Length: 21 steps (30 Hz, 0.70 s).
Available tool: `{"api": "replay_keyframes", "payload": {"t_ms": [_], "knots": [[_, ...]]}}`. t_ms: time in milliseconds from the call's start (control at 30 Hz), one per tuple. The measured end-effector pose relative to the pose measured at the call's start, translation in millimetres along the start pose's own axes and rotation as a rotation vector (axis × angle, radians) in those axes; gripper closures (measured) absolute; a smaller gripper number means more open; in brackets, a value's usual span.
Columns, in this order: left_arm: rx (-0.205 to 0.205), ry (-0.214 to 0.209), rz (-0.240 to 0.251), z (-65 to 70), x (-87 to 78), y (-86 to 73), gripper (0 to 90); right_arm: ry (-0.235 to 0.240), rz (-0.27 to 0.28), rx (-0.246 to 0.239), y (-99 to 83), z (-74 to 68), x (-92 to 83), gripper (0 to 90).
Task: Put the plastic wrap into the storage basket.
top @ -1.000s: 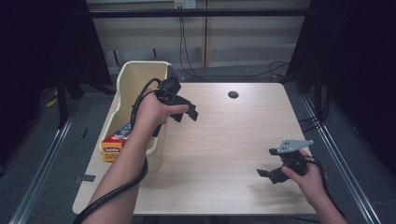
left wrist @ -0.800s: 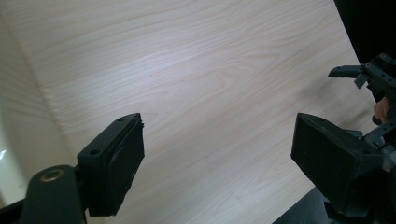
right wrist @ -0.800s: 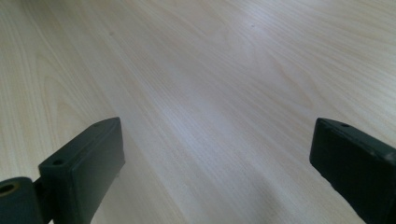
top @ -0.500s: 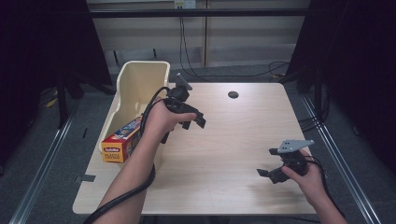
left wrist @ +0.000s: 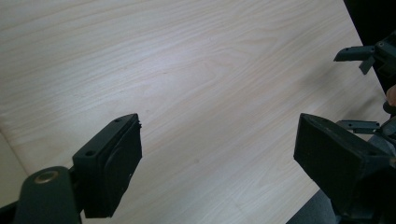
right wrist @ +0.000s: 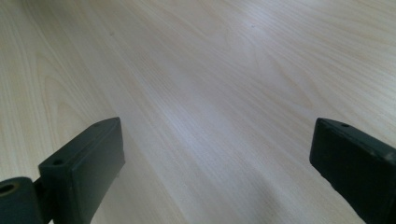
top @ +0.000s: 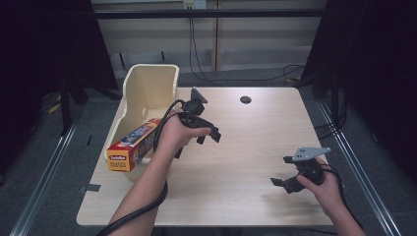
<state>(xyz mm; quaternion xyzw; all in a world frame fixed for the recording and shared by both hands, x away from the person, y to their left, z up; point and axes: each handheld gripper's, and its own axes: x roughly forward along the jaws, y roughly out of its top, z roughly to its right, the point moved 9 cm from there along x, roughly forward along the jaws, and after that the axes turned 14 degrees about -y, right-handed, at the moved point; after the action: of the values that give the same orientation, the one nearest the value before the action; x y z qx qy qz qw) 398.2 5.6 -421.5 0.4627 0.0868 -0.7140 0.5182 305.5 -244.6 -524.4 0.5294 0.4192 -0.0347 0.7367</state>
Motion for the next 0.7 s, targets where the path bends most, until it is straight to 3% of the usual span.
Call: {"api": "replay_keyframes", "payload": {"t_ms": [700], "knots": [[0.016, -0.008, -0.012, -10.5, 30.1, -17.3, 14.2, -0.002, -0.008, -0.005, -1.2, -0.7, 1.1, 3.3]]}}
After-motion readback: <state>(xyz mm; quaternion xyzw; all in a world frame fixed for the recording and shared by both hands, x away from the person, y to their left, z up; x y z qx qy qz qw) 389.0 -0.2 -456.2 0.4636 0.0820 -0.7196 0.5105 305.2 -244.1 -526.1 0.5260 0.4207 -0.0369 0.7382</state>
